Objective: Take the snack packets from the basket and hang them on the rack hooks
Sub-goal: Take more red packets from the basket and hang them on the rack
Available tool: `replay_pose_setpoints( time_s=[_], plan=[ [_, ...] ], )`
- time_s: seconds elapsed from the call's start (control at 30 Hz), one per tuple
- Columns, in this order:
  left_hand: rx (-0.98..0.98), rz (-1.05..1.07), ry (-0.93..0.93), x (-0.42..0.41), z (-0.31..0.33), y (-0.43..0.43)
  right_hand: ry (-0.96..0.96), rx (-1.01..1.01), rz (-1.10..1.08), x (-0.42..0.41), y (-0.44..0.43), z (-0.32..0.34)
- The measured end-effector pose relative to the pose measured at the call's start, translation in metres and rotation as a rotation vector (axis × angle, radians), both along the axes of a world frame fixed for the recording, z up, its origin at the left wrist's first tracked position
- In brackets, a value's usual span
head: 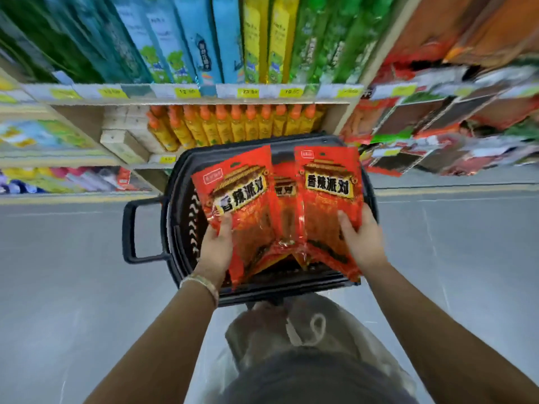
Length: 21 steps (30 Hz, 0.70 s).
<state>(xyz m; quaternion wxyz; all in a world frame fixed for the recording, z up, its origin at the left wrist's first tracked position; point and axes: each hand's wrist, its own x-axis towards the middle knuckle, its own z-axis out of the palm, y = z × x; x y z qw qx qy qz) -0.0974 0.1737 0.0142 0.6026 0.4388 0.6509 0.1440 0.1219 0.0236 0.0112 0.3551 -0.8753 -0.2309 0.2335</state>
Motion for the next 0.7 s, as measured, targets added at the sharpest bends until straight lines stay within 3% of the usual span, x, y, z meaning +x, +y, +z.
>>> replay_pose_setpoints(
  time_s=[0.23,0.37,0.7],
  plan=[
    [0.134,-0.151,-0.107,0.070,0.043,-0.032,-0.008,0.182,-0.328,0.017,-0.096,0.045],
    [0.305,-0.329,-0.105,0.116,0.066,-0.067,-0.021,0.231,-0.511,0.038,-0.150,0.057],
    [0.375,-0.560,-0.217,0.259,0.062,-0.211,-0.065,0.118,-0.491,0.141,-0.294,0.036]
  ],
)
